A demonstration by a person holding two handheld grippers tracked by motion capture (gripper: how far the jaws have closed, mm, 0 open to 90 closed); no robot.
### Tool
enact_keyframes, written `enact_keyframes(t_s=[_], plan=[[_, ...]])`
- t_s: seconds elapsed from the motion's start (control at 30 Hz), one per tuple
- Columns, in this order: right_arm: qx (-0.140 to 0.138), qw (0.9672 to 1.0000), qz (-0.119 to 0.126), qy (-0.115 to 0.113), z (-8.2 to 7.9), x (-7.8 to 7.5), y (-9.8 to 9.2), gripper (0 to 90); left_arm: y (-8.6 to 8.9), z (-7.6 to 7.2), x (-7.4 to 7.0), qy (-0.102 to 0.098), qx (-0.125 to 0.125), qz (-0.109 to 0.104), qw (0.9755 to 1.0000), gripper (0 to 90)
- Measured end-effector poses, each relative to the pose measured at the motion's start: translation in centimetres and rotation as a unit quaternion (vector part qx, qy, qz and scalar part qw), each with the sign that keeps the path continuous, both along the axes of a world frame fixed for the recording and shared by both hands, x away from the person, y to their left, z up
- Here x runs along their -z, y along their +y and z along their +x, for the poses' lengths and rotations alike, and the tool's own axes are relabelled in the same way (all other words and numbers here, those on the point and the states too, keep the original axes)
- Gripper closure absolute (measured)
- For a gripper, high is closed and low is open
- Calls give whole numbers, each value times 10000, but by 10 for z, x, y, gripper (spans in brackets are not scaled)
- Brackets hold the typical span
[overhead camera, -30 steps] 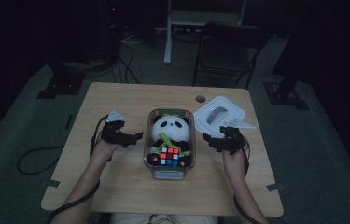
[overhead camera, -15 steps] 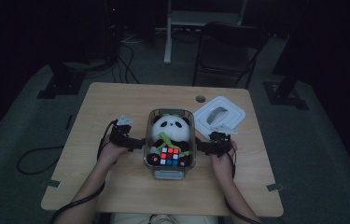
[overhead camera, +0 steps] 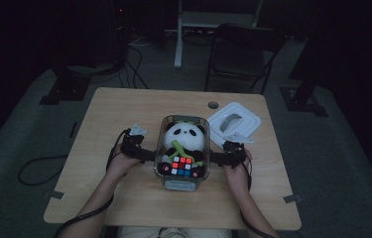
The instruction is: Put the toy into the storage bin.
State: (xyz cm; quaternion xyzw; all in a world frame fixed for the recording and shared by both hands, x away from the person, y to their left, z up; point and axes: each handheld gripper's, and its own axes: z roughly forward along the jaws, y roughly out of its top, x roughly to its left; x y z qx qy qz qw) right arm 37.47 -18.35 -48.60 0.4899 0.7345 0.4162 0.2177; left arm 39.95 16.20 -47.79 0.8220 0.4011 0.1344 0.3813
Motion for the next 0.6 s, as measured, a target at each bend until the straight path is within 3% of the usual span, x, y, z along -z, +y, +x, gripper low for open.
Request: enact_keyframes(t_s=[0.1, 0.27, 0.6], plan=[[13, 9999, 96, 44, 0, 1, -7, 108, -6, -2, -2, 6, 76, 28, 10000, 5], [-26, 9999, 39, 102, 1, 2, -15, 108, -16, -6, -4, 38, 281, 103, 9995, 4], [23, 9998, 106, 136, -4, 3, -28, 110, -26, -3, -5, 58, 340, 76, 9994, 4]])
